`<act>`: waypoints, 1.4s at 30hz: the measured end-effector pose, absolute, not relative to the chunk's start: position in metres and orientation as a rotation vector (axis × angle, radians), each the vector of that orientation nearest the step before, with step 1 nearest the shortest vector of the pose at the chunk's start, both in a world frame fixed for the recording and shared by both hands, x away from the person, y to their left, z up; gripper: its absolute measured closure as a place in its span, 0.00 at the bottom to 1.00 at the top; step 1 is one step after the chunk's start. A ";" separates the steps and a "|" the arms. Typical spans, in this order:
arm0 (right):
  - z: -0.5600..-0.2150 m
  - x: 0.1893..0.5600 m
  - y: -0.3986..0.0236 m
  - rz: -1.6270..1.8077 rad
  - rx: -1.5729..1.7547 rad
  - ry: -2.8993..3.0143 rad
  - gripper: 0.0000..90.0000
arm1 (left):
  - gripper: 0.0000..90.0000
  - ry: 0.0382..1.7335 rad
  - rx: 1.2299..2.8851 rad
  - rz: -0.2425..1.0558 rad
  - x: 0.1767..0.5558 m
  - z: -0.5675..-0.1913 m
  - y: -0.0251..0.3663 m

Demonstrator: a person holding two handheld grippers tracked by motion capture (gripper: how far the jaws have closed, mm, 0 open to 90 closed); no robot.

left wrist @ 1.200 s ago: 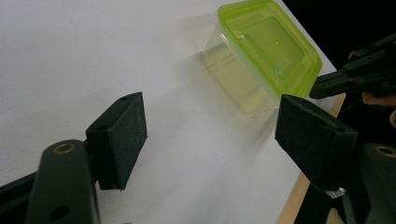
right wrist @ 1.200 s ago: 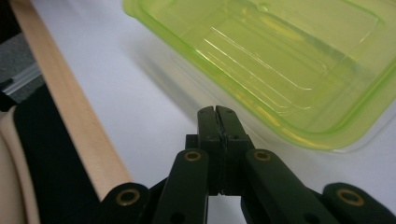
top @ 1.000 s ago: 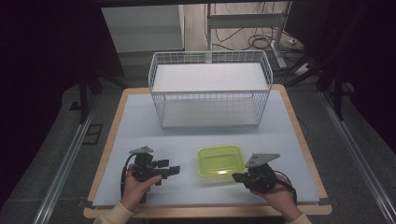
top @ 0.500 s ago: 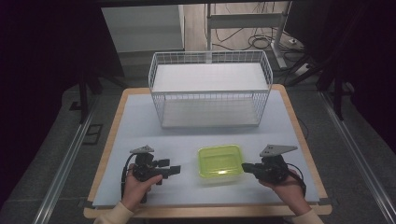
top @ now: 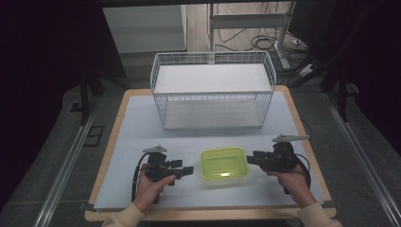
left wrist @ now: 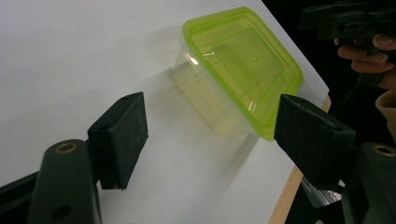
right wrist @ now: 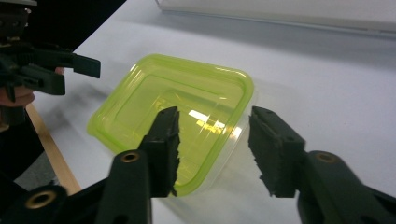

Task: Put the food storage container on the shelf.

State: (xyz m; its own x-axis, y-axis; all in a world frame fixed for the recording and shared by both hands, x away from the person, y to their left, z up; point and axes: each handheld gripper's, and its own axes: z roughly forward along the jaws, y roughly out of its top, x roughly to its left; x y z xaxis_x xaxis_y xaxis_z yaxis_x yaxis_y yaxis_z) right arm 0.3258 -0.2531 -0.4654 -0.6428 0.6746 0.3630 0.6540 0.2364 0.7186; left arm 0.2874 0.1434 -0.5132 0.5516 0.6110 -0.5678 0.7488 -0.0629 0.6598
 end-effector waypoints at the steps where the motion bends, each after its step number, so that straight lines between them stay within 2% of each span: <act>1: -0.467 0.329 -0.253 1.406 1.332 2.454 0.56 | 0.28 1.144 1.748 -0.178 0.288 -0.514 0.141; 7: -0.472 0.347 -0.249 1.420 1.408 2.486 0.52 | 0.29 1.177 1.715 -0.187 0.295 -0.518 0.131; 21: -0.490 0.363 -0.245 1.384 1.506 2.585 0.52 | 0.31 1.216 1.700 -0.229 0.303 -0.528 0.115; 29: -0.498 0.365 -0.242 1.382 1.545 2.626 0.59 | 0.34 1.233 1.686 -0.270 0.306 -0.533 0.110; 32: -0.501 0.365 -0.241 1.377 1.553 2.648 0.63 | 0.47 1.220 1.677 -0.305 0.307 -0.534 0.107; 33: -0.502 0.365 -0.240 1.378 1.556 2.656 0.65 | 0.47 1.208 1.684 -0.318 0.307 -0.534 0.105; 34: -0.503 0.365 -0.239 1.385 1.556 2.666 0.68 | 0.56 1.205 1.688 -0.323 0.307 -0.534 0.103; 36: -0.503 0.365 -0.239 1.369 1.565 2.666 0.74 | 0.67 1.211 1.703 -0.286 0.306 -0.533 0.101; 37: -0.503 0.365 -0.239 1.369 1.565 2.666 0.74 | 0.71 1.211 1.703 -0.286 0.306 -0.533 0.101; 38: -0.504 0.365 -0.242 1.402 1.593 2.664 0.78 | 0.74 1.203 1.697 -0.285 0.307 -0.533 0.102; 42: -0.503 0.364 -0.246 1.463 1.618 2.634 0.82 | 0.79 1.198 1.665 -0.290 0.304 -0.530 0.106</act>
State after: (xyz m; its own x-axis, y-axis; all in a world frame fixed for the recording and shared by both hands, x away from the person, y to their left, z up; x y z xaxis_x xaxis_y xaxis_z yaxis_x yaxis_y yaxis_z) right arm 0.3637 -0.2456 -0.5031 -0.5227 0.5970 0.6086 0.8321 0.2020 0.5165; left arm 0.3040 0.1059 -0.5300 0.4762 0.5651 -0.6737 0.8105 0.0151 0.5855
